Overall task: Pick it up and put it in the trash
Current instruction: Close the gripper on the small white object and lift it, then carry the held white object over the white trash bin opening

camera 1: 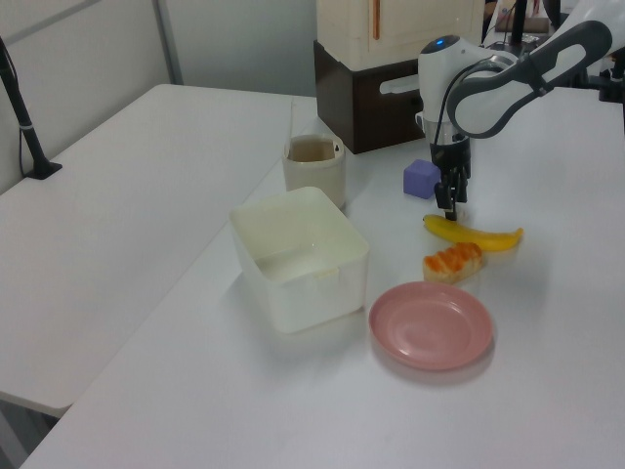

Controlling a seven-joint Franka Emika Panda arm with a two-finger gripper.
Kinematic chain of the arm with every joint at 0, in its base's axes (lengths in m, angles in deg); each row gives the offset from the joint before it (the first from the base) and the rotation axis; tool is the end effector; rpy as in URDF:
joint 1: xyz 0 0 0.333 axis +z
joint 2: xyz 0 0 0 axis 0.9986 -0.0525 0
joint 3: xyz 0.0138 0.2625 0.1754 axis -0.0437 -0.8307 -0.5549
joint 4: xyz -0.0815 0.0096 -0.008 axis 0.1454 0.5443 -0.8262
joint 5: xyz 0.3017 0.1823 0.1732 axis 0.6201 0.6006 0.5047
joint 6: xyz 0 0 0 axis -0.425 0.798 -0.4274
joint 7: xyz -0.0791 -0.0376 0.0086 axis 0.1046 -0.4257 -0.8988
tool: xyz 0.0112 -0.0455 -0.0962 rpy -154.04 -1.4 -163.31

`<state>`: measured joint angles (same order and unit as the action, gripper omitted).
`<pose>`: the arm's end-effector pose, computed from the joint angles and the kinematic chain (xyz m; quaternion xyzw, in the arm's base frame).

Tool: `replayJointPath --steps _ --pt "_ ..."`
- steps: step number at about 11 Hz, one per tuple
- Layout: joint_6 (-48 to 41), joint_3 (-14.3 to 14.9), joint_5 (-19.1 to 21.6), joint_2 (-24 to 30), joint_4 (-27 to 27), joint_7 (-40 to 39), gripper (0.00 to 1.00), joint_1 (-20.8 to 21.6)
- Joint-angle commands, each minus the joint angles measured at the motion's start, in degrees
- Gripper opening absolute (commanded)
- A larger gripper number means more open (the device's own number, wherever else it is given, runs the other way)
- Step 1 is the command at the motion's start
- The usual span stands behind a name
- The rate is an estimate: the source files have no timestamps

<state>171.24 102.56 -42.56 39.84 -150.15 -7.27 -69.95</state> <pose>0.5850 -0.0159 0.3166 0.9959 -0.0414 -0.0699 0.0407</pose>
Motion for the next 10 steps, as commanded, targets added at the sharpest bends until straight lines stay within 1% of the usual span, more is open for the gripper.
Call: replayJointPath --steps 1,3,4,5,6,7,8,9,10 --pt "0.5 0.3 -0.9 1.1 -0.3 -1.7 0.00 0.7" --pt "-1.1 0.6 -0.6 2.2 2.7 -2.5 0.00 0.6" --pt "-2.8 0.8 0.0 3.1 5.7 -2.3 0.00 0.5" --pt "-5.9 1.0 2.5 3.8 11.2 -1.8 0.00 0.3" --pt "-6.3 1.7 8.1 3.9 16.4 -1.1 0.00 0.3" --pt "-4.4 3.7 12.2 3.5 20.5 1.4 0.00 0.3" --pt "2.1 4.5 14.6 3.7 22.0 5.2 0.00 0.2" --pt "11.5 4.7 15.3 3.5 21.8 11.5 0.00 0.2" --pt "19.9 4.8 14.4 2.3 21.2 18.0 0.00 0.4"
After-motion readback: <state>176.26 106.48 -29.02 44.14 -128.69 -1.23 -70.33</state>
